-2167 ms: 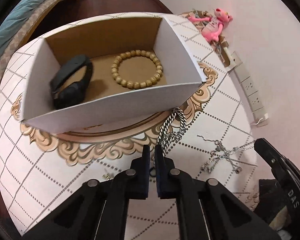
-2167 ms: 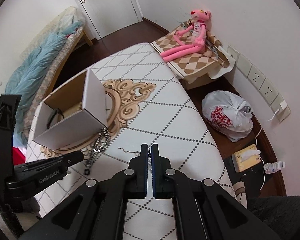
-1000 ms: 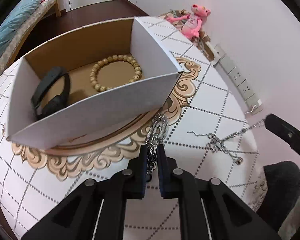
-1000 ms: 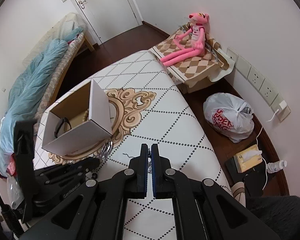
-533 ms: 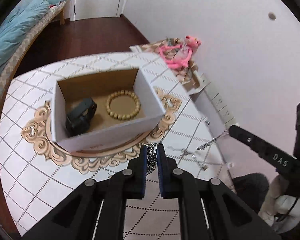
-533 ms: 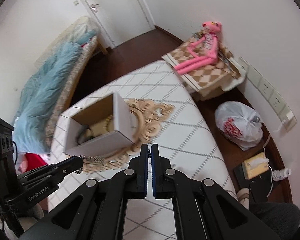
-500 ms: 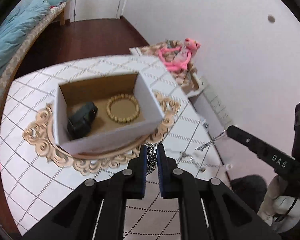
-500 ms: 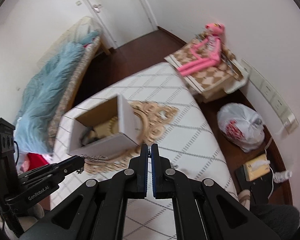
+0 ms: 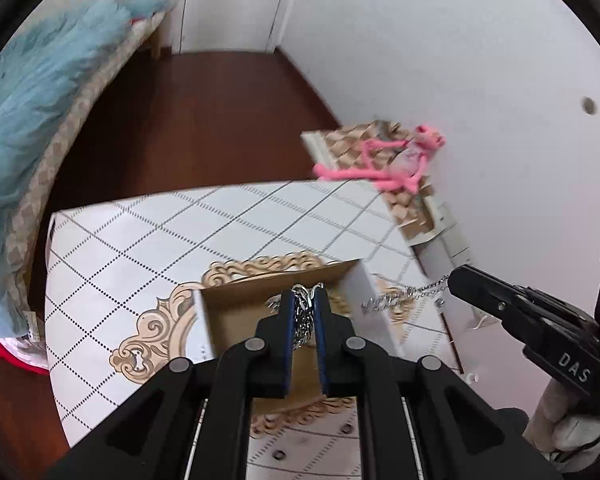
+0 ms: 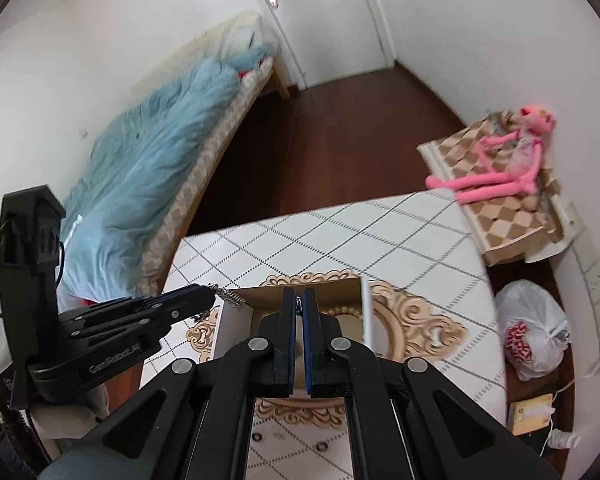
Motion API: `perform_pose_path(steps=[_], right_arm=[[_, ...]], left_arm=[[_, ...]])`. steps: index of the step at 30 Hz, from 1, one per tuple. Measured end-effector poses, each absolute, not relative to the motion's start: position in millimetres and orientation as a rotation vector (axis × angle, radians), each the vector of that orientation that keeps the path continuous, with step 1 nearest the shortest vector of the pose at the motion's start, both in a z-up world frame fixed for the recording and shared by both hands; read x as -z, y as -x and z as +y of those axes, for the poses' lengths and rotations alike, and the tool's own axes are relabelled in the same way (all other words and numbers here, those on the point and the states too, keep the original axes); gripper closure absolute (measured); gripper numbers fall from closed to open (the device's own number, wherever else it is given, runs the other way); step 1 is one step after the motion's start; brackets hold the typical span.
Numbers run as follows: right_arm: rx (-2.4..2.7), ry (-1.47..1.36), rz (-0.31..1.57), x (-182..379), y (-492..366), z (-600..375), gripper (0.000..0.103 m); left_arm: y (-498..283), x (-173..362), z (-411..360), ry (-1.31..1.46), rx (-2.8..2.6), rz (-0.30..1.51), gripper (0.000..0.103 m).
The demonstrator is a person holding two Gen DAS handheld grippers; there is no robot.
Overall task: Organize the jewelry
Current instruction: 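Carry both silver chains with both tools over the cardboard box, then open both tools to release the chains into the box and withdraw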
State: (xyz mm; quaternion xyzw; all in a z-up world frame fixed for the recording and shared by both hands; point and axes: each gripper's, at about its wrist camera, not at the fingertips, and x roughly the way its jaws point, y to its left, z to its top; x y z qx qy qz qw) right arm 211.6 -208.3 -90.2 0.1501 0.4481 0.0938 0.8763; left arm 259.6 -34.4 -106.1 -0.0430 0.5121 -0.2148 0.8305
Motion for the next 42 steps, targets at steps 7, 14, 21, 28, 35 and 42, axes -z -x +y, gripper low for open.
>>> perform_pose_path(steps=[7,14,21,28,35,42], right_arm=[[-0.213,-0.272,1.072,132.1,-261.4,-190.4,0.1],[-0.228,-0.232,1.21,155.0,-286.0,-185.3,0.099],[-0.166,-0.142,1.26,164.9,-276.6,-188.3,0.032],[-0.05,-0.055,1.252,174.5,-247.2,-191.4,0.009],[0.033,-0.028,1.238,185.4,-223.2,-198.3,0.005],[0.053,-0.027,1.198,176.3,-201.7,-195.6,0.005]], left_arm=[[-293.6,162.6,-23.4,0.145,0.412,1.254,0.096],[-302.0,162.0,-22.1,0.094,0.291,1.28,0.09],[-291.0,142.5,-19.4,-0.033,0.146,1.191,0.03],[-262.0,144.8,-10.9,-0.071,0.064,1.144,0.008],[-231.4,157.1,-4.7,-0.069,0.011,1.131,0.002],[-207.9,147.7,-2.1,-0.061,-0.011,1.097,0.002]])
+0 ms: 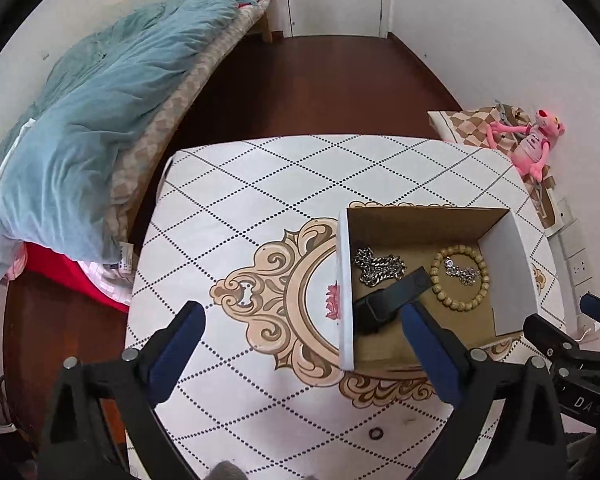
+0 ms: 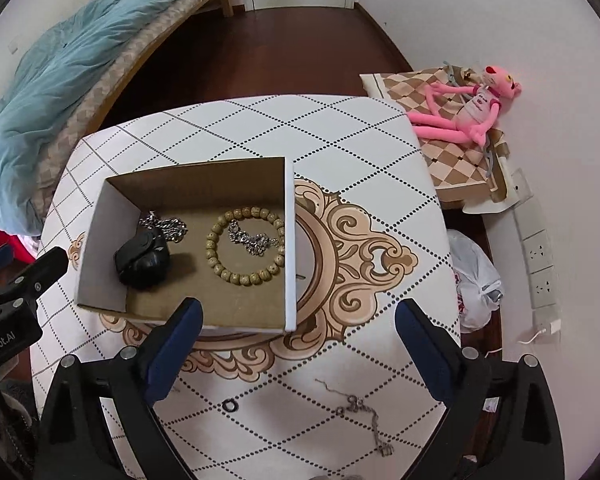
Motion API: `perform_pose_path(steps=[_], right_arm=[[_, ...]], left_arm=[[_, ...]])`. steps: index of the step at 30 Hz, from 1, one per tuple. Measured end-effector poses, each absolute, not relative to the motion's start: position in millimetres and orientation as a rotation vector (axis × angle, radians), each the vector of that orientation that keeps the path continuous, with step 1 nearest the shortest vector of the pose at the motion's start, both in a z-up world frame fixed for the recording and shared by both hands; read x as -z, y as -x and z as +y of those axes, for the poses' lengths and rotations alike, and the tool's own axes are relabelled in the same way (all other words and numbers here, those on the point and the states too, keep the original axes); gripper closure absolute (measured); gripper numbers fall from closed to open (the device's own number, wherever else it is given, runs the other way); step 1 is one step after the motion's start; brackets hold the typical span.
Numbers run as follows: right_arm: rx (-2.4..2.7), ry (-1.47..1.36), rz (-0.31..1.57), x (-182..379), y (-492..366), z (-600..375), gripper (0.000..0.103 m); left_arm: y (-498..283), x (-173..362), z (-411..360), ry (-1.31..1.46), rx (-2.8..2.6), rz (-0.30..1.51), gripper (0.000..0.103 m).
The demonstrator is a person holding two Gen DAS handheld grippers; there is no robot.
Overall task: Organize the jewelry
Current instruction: 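Open both tools to release the chains into the box and withdraw, then reach the right tool toward the remaining silver chain on the table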
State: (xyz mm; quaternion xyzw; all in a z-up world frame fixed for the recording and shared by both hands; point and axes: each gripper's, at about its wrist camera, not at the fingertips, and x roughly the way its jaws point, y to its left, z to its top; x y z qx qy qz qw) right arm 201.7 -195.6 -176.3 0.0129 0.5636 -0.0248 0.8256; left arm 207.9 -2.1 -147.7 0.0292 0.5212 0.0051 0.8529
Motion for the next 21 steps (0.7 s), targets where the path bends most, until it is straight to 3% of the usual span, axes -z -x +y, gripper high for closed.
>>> perform_pose_path(steps=[21], right_arm=[[0.091,-0.02,0.978,78.4,-109.7,-186.6,0.005]], left_arm=[[-118.0,76.7,5.8,-0.051,-0.009,0.948,0.002]])
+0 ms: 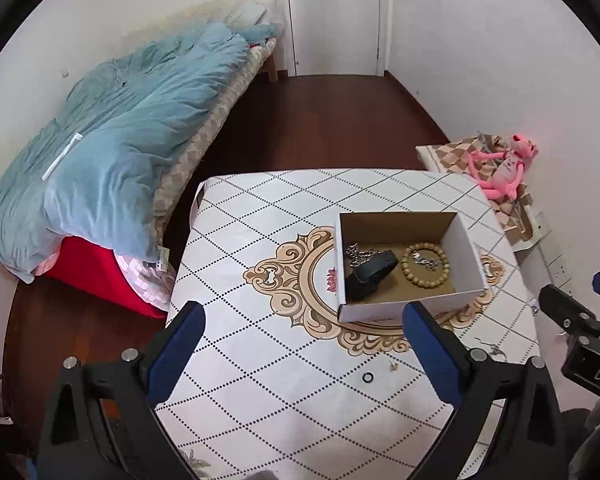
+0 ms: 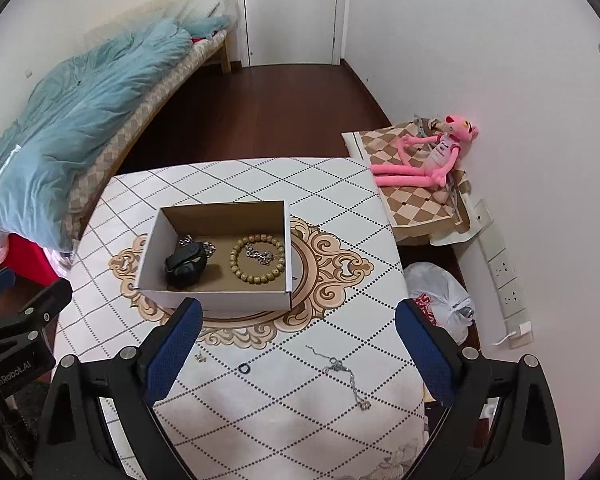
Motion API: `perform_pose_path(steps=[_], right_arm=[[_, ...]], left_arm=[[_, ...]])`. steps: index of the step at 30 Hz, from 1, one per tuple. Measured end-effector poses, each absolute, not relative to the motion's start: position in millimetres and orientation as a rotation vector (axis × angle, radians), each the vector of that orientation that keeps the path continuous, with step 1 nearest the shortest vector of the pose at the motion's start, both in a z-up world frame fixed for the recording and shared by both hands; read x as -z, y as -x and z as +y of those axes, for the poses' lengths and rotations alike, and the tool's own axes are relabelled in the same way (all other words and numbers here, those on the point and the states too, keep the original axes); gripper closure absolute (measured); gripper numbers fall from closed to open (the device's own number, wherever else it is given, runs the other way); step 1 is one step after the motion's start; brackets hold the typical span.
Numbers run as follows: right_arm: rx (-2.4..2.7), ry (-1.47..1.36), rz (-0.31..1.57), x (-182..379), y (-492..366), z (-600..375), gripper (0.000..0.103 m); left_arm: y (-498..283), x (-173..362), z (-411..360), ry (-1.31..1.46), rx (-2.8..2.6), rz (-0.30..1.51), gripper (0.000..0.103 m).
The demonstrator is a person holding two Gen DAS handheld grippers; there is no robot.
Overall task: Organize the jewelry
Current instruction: 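Reach the right tool toward the remaining silver chain on the table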
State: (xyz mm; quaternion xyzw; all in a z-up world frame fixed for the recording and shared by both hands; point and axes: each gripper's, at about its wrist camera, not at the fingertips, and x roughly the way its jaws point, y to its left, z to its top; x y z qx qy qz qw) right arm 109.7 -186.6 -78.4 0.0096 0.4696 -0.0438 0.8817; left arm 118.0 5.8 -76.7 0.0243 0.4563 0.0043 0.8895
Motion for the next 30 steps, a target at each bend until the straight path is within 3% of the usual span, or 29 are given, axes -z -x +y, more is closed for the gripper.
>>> perform_pose_path(steps=[13,22,25,27,30], right_arm=[[0.051,-0.097,0.988,69.8,-72.3,-188.4,0.005],[0.151,-0.207,1.113,162.1,-63.3,-230.9,0.005],[0.181,-0.227,1.139,198.8,-56.9,-245.5,0.016],[0.175,-0.255,1.163,218.0,-56.4,-253.6,0.031],[0.171,-0.293,1.16,238.2,-59.1,-263.2,0.033]], left_arm=[[-82.0,57.2,9.9,-0.037,-0.012,0.904,0.002],[-83.1,143.9,0.6,-0.068,-0.089,1.024,0.002],[-84.7,171.3,-2.0,-0.071,-0.106,1.078,0.002],[-85.2,187.6,-3.2,-0.083,-0.116,1.117,0.002],[-87.8,205.6,-3.0,-0.086,-0.129,1.159,0.002]])
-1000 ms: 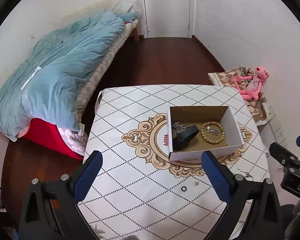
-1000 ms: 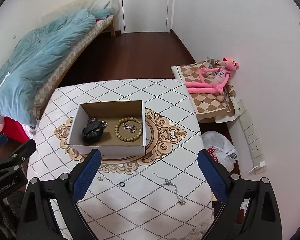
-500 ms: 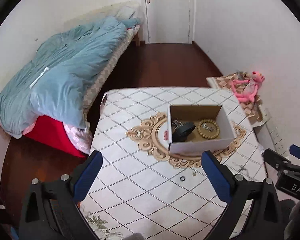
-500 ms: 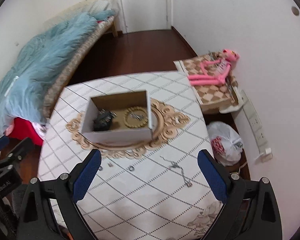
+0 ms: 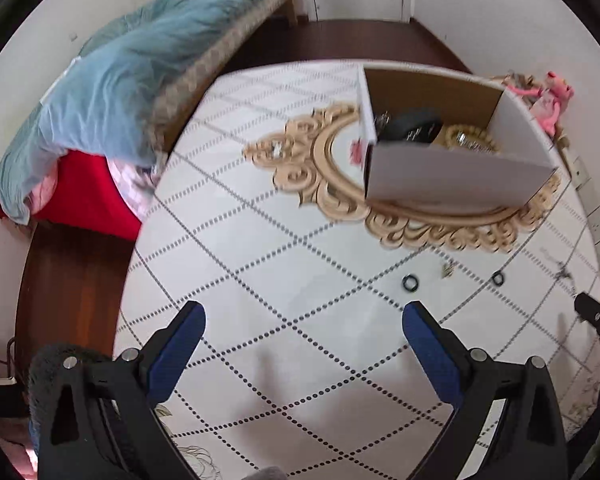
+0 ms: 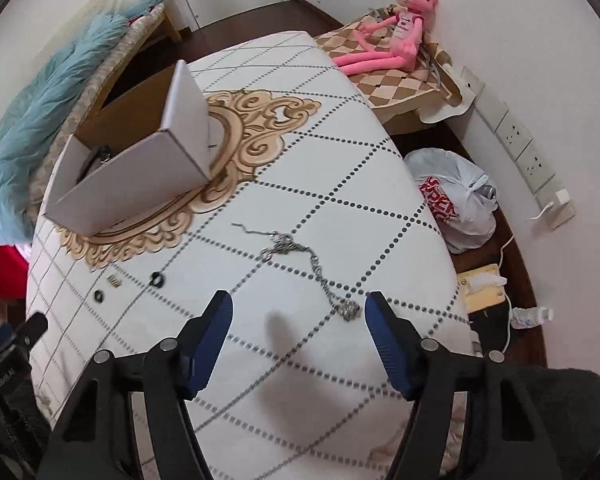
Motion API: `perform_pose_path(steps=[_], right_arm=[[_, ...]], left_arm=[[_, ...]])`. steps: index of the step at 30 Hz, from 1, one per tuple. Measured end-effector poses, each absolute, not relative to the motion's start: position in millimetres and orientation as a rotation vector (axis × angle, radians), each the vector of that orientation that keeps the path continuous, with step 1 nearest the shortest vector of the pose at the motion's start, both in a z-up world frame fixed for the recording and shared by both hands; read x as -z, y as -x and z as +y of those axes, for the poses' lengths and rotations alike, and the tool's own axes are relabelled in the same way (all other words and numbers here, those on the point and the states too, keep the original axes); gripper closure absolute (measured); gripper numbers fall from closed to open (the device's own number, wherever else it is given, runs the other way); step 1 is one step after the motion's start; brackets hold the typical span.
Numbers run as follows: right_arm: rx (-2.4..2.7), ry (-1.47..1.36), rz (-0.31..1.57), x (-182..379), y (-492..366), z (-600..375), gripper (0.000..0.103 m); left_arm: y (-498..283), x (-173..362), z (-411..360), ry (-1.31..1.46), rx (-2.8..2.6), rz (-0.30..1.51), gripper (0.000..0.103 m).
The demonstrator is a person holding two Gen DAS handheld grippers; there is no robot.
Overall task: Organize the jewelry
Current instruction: 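Reach the right tool toward the remaining silver chain on the table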
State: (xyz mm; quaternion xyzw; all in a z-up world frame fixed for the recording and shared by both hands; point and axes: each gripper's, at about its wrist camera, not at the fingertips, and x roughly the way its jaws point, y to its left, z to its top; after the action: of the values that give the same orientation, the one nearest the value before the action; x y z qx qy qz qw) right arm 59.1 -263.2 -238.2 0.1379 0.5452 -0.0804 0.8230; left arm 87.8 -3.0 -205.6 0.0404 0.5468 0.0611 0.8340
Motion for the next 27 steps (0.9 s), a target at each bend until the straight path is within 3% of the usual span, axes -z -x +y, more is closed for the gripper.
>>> perform_pose_path(steps=[13,14,15,17,27], right_arm=[[0.15,-0.075,1.102,263.6,-98.1,-239.9,0.053],[0.146,-0.078,1.101,263.5,-99.1,-238.9,0.059],[0.143,-0.076,1.099,262.6,-99.7,-238.0,0.076],[0.148,-0.086,1.097,261.6,-100.2,-238.4,0.094],[0.08,-0.219,1.08,246.1,-82.9,-234.6,0.097]], left_arm=[[-96.4,230.8,6.5,-0.069,-0.125,1.214,0.002],[-95.9,232.8,9.0,-0.063,-0.128,1.22,0.002],[-95.8,234.6,11.6,-0.055,-0.131,1.223,0.002],[-96.2,237.7,15.3,-0.035,-0.131,1.234,0.002],[-106.3,239.8,-6.3,-0.012,-0.024,1.208,0.003]])
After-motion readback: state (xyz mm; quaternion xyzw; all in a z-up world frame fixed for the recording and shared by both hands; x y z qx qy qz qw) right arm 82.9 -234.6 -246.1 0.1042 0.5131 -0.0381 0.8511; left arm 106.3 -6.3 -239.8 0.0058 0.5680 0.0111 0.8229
